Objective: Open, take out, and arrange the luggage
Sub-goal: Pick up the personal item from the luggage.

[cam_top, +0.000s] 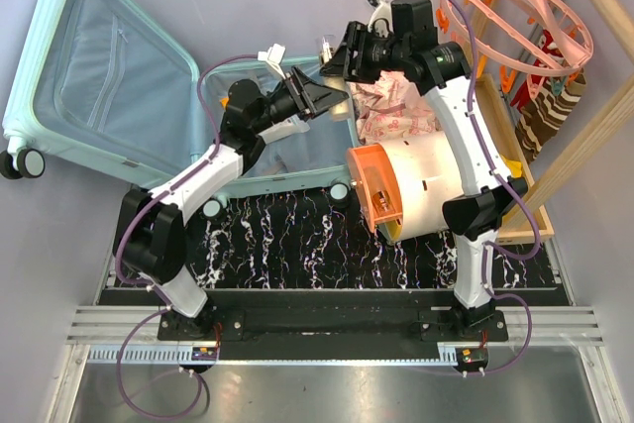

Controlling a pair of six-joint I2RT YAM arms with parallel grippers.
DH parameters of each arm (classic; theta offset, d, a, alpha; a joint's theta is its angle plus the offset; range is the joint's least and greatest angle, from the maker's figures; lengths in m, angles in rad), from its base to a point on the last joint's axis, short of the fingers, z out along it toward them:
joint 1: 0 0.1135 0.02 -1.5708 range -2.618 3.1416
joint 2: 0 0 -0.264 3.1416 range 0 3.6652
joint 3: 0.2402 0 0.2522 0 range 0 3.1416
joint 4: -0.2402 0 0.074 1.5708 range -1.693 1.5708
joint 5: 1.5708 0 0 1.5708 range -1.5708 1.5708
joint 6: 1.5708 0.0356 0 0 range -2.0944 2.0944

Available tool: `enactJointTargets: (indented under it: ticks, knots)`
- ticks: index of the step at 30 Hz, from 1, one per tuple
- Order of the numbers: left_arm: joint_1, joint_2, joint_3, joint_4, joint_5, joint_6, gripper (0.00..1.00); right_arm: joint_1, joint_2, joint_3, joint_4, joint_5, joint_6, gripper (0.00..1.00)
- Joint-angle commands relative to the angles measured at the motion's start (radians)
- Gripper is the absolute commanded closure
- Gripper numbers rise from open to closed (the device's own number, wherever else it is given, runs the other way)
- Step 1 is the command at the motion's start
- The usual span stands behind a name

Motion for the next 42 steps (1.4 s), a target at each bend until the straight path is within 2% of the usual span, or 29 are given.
enactJointTargets:
  ticks: [1, 4, 5, 8, 9, 10, 12, 13, 16, 17, 22, 29, 33, 37, 42]
  knots:
    - [-0.031, 0.002, 0.088, 0.087, 0.064, 0.007, 1.00, 0.009, 0.010, 0.052, 0.044, -0.024, 0.003, 0.45]
    - [-0.034, 0.000, 0.091, 0.082, 0.066, 0.013, 1.00, 0.008, 0.011, 0.042, 0.042, -0.024, 0.000, 0.56]
    - [-0.037, -0.004, 0.093, 0.076, 0.067, 0.018, 1.00, 0.008, 0.008, 0.033, 0.042, -0.019, -0.003, 0.66]
    - [-0.037, -0.009, 0.090, 0.065, 0.063, 0.029, 1.00, 0.009, -0.001, 0.029, 0.042, 0.005, -0.014, 0.84]
    - [-0.037, -0.015, 0.090, 0.054, 0.061, 0.033, 1.00, 0.006, -0.004, 0.029, 0.042, 0.013, -0.017, 0.96]
    - [-0.037, -0.015, 0.090, 0.045, 0.058, 0.039, 0.94, 0.005, -0.005, 0.029, 0.042, 0.021, -0.020, 1.00]
    - [-0.037, -0.018, 0.091, 0.024, 0.055, 0.055, 0.77, -0.003, -0.016, 0.032, 0.044, 0.042, -0.028, 1.00]
    - [-0.037, -0.019, 0.090, 0.014, 0.052, 0.059, 0.59, -0.007, -0.019, 0.030, 0.044, 0.050, -0.031, 1.00]
    - [-0.035, -0.026, 0.082, 0.002, 0.041, 0.068, 0.23, -0.015, -0.028, 0.029, 0.045, 0.078, -0.037, 1.00]
    - [-0.035, -0.029, 0.085, -0.025, 0.029, 0.079, 0.01, -0.017, -0.028, 0.030, 0.045, 0.096, -0.035, 1.00]
    - [-0.035, -0.049, 0.099, -0.111, 0.012, 0.143, 0.01, -0.041, 0.002, 0.090, 0.056, 0.133, -0.018, 1.00]
    - [-0.014, -0.145, 0.035, -0.265, -0.069, 0.246, 0.01, -0.095, -0.012, 0.121, 0.057, 0.197, -0.047, 1.00]
    - [0.011, -0.222, -0.018, -0.364, -0.164, 0.327, 0.01, -0.119, -0.076, 0.069, 0.061, 0.242, -0.080, 1.00]
    - [0.009, -0.274, -0.010, -0.553, -0.235, 0.459, 0.01, -0.121, -0.139, -0.020, 0.059, 0.276, -0.135, 1.00]
    - [0.008, -0.296, -0.010, -0.611, -0.237, 0.500, 0.01, -0.119, -0.255, -0.195, 0.047, 0.251, -0.164, 1.00]
